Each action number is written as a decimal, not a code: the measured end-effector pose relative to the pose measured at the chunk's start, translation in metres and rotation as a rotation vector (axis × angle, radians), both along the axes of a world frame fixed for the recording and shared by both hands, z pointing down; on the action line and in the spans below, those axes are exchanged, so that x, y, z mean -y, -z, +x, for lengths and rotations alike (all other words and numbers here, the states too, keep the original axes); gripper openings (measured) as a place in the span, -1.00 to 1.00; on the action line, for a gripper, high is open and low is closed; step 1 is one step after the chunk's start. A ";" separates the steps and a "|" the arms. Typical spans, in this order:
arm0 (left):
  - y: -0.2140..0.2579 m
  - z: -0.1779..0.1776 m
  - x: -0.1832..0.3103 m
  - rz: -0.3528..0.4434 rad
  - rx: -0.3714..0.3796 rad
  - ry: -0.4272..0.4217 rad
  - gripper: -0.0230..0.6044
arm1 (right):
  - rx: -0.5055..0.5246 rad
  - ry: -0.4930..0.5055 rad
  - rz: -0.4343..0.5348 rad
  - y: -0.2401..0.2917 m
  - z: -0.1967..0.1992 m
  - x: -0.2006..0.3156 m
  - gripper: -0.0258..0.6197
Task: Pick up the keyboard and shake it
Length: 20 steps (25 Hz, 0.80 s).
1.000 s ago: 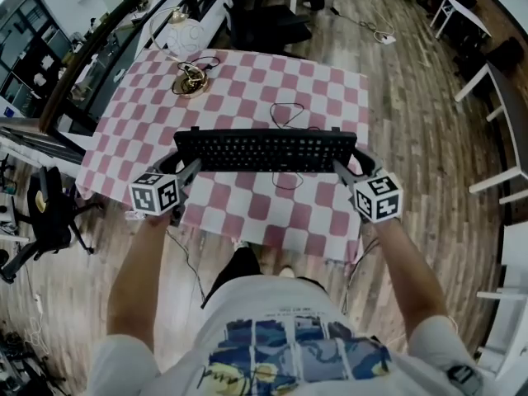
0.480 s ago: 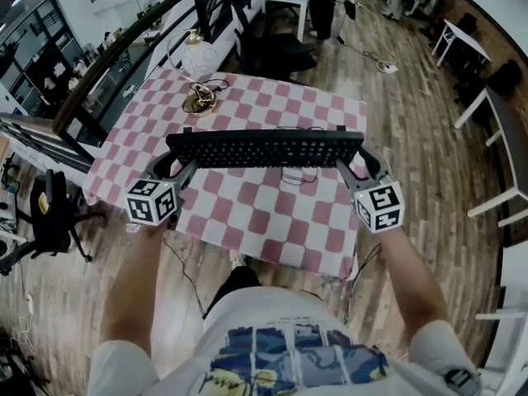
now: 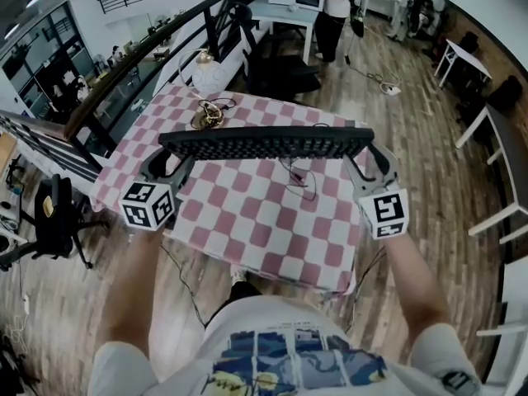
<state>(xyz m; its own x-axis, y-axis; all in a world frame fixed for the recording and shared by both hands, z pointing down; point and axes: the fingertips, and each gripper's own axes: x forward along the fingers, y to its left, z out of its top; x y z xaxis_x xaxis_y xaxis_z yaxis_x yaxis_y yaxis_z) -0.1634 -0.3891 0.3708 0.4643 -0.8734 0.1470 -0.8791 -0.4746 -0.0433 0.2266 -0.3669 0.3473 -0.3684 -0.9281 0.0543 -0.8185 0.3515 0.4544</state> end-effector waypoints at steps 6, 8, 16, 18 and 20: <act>0.028 -0.007 -0.006 0.082 0.020 0.026 -0.15 | -0.028 -0.003 0.094 0.026 -0.006 -0.002 -0.23; 0.039 -0.009 -0.007 0.104 0.024 0.036 -0.15 | -0.040 -0.001 0.121 0.038 -0.008 -0.002 -0.23; 0.074 -0.014 -0.016 0.189 0.044 0.068 -0.15 | -0.086 -0.014 0.217 0.067 -0.012 -0.010 -0.23; 0.081 -0.014 -0.017 0.209 0.046 0.073 -0.15 | -0.100 -0.020 0.243 0.074 -0.011 -0.012 -0.23; 0.089 -0.013 -0.019 0.229 0.045 0.076 -0.15 | -0.104 -0.025 0.264 0.082 -0.011 -0.014 -0.23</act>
